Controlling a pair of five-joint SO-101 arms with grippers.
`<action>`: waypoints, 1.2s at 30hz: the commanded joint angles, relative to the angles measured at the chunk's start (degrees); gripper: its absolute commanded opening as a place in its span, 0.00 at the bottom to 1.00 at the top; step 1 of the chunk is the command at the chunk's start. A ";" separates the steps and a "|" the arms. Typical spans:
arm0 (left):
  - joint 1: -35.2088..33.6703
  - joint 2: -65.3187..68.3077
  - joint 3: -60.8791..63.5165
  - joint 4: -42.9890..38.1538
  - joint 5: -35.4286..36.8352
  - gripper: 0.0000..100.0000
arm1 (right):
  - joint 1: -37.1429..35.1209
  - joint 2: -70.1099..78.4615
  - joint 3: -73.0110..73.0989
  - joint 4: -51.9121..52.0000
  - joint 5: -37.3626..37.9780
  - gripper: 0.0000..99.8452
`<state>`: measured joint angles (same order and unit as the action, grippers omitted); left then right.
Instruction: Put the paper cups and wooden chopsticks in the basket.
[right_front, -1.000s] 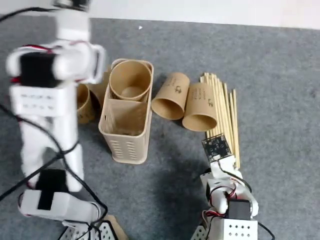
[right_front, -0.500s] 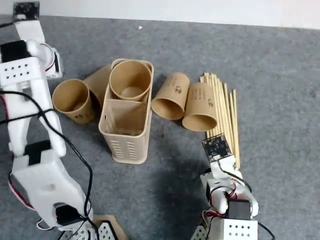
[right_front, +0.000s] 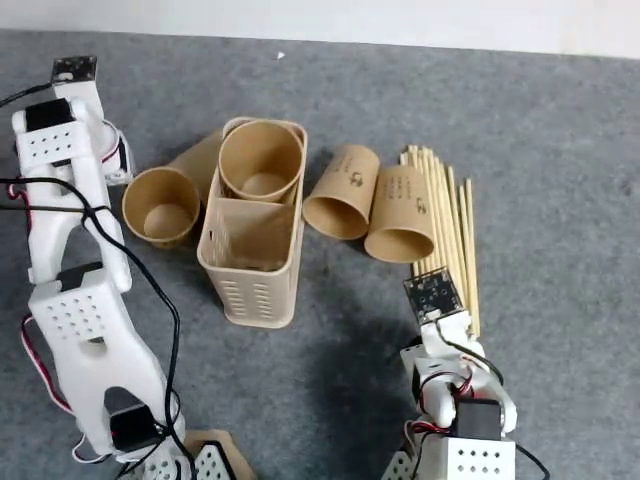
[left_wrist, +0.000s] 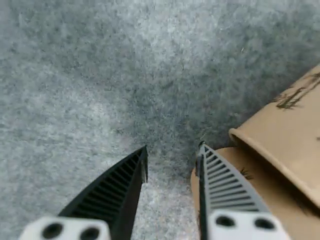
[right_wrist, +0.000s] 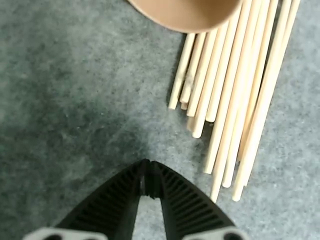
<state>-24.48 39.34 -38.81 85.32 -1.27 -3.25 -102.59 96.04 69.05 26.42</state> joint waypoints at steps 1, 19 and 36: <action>-0.13 -1.45 -4.35 -0.62 -0.18 0.19 | 0.40 -0.57 7.87 0.40 0.62 0.00; 0.31 -23.60 4.26 16.00 -11.08 0.19 | 0.40 -0.57 7.87 0.13 0.62 0.00; 1.01 -8.22 13.32 -1.05 -11.25 0.00 | 0.40 -0.57 7.87 0.13 0.62 0.00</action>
<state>-25.01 29.58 -25.19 87.08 -12.00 -3.25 -102.59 96.04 69.05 26.42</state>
